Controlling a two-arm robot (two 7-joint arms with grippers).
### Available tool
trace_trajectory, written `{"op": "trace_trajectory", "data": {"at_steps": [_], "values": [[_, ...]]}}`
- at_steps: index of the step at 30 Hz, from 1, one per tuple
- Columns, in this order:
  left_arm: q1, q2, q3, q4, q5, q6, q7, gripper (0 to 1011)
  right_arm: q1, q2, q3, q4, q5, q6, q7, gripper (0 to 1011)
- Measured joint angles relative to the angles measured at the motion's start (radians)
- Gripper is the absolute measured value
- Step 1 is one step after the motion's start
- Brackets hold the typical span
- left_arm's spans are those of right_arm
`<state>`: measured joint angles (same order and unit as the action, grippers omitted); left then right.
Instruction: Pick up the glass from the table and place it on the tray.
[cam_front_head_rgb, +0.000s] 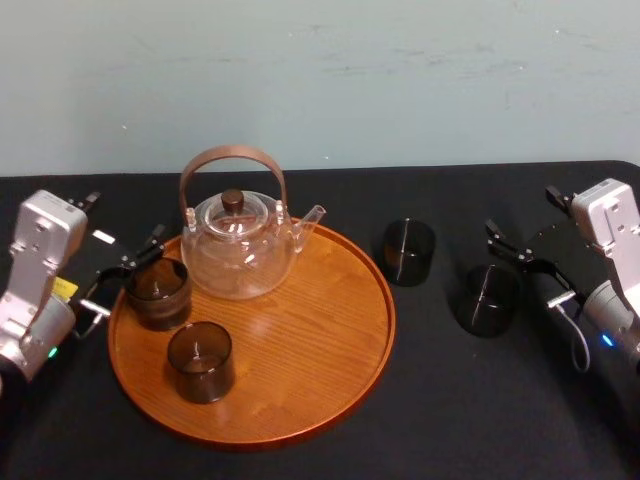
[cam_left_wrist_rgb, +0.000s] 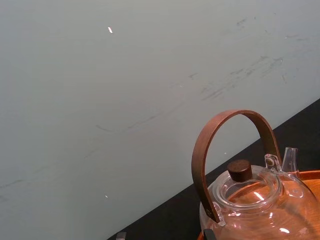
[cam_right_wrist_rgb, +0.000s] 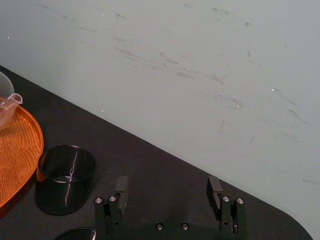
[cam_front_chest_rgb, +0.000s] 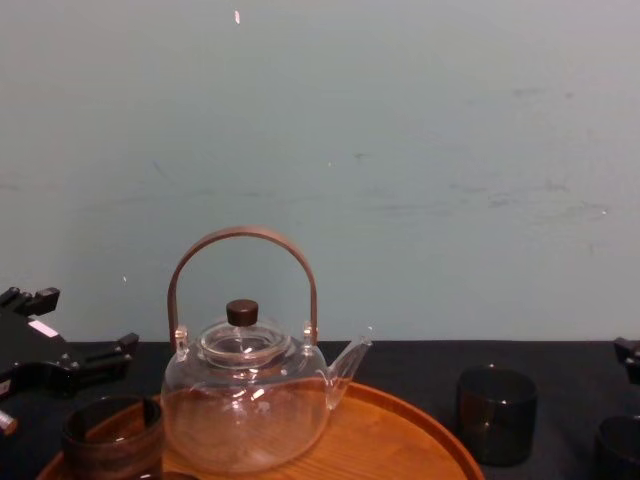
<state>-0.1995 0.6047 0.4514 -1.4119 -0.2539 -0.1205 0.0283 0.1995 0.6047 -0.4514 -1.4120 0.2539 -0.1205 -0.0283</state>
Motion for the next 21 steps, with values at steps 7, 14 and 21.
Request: {"op": "trace_trajectory", "data": {"at_steps": [7, 14, 21], "values": [[0.0, 0.0, 0.0, 0.0, 0.0, 0.0, 0.0, 1001, 0.0, 0.0, 0.0, 0.0, 0.0, 0.0, 0.0, 1002], [0.0, 0.0, 0.0, 0.0, 0.0, 0.0, 0.0, 1001, 0.0, 0.0, 0.0, 0.0, 0.0, 0.0, 0.0, 1002], [0.0, 0.0, 0.0, 0.0, 0.0, 0.0, 0.0, 1002, 0.0, 0.0, 0.0, 0.0, 0.0, 0.0, 0.0, 1002]]}}
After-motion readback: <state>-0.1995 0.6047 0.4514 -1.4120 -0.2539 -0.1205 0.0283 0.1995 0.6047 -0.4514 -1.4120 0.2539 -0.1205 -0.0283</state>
